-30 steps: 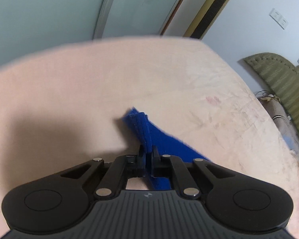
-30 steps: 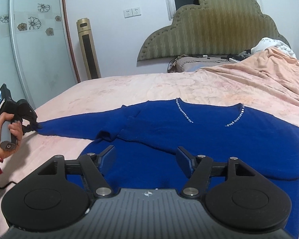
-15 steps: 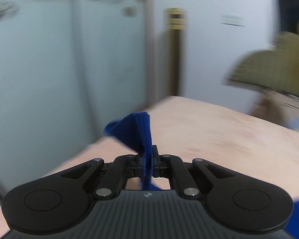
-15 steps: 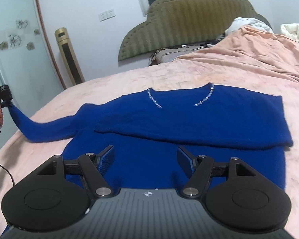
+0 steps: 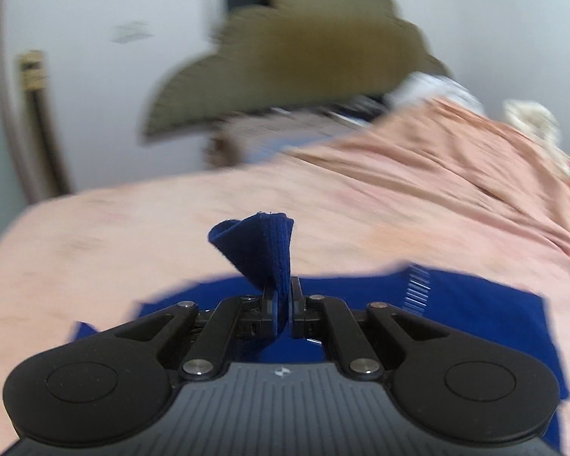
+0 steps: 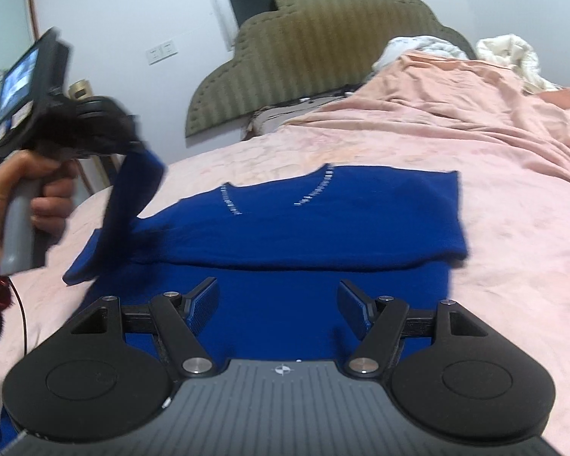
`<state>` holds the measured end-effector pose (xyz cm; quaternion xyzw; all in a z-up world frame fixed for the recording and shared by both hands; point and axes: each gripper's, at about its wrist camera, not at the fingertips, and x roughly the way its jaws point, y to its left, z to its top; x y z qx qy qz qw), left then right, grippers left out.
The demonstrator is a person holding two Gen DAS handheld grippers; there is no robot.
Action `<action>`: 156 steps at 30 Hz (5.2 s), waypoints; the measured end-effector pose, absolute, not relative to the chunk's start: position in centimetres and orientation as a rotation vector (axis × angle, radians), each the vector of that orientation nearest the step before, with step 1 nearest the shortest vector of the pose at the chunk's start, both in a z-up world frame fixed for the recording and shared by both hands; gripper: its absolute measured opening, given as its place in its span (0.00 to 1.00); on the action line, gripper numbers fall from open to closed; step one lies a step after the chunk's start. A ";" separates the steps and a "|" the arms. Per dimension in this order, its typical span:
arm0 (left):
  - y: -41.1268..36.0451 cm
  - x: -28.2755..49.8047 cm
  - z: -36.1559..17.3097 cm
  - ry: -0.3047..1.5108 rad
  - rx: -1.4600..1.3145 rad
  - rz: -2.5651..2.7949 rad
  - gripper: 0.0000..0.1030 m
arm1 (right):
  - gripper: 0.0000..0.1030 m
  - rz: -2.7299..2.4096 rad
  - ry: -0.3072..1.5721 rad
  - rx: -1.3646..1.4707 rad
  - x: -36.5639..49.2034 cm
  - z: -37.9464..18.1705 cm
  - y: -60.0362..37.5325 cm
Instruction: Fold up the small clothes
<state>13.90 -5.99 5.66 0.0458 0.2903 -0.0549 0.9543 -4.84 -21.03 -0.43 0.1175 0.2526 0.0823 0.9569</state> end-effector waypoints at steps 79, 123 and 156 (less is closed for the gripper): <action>12.9 22.0 0.0 0.799 0.035 0.126 0.79 | 0.33 -0.068 0.503 0.125 8.4 1.2 -26.0; 10.7 14.1 -2.4 0.749 0.259 0.006 0.80 | 0.53 0.377 0.628 0.182 10.6 -0.5 -15.9; 5.6 3.1 0.0 0.757 0.163 0.027 0.80 | 0.85 0.048 0.560 0.206 -3.3 -0.5 -23.0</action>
